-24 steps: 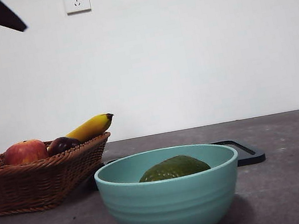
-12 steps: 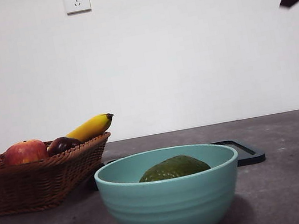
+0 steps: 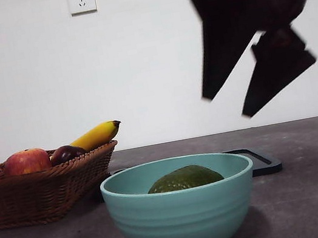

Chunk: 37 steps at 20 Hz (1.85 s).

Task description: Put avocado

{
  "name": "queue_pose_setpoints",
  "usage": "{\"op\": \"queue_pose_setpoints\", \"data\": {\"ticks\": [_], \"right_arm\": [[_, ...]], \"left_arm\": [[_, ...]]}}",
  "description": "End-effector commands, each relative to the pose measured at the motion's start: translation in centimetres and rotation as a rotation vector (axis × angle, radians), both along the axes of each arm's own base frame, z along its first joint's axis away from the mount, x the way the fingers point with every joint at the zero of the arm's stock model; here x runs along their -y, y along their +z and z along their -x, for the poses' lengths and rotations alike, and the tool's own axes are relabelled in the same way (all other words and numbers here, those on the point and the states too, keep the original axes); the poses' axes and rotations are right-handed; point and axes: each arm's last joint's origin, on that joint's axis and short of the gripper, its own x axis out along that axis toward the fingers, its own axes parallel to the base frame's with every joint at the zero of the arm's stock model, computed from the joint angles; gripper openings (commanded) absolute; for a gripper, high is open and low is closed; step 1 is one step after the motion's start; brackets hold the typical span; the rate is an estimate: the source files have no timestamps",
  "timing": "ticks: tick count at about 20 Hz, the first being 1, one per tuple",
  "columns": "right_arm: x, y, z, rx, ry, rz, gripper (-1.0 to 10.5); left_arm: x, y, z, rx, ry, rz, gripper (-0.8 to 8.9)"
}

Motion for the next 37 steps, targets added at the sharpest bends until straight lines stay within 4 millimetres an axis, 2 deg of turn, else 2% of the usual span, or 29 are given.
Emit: {"op": "queue_pose_setpoints", "data": {"ticks": [1,7,11,20,27,31,37], "right_arm": [[-1.5,-0.8,-0.6,0.023,0.010,0.034,3.5],[-4.0,-3.1,-1.1,0.098,0.021,0.145,3.4],[-5.0,-4.2,-1.2,0.115,0.034,0.171,2.4],[-5.5,-4.7,-1.2,0.095,0.056,0.146,0.4],[-5.6,-4.6,-1.1,0.078,0.059,0.129,0.1],[-5.8,-3.7,-1.2,0.079,0.041,0.118,0.1],[-5.5,0.5,-3.2,0.117,-0.015,0.092,0.1]], "left_arm": [[0.1,0.2,-0.1,0.025,-0.022,0.006,3.73],[0.1,0.2,-0.1,0.025,-0.022,0.006,3.73],[0.1,0.2,-0.1,0.026,-0.023,0.006,3.73],[0.1,0.2,-0.1,0.026,-0.023,0.006,3.73],[0.1,0.2,-0.1,0.027,-0.023,0.007,3.73],[0.1,0.2,-0.1,0.027,-0.023,0.007,3.73],[0.1,0.2,-0.1,0.027,-0.022,0.007,3.73]]}}
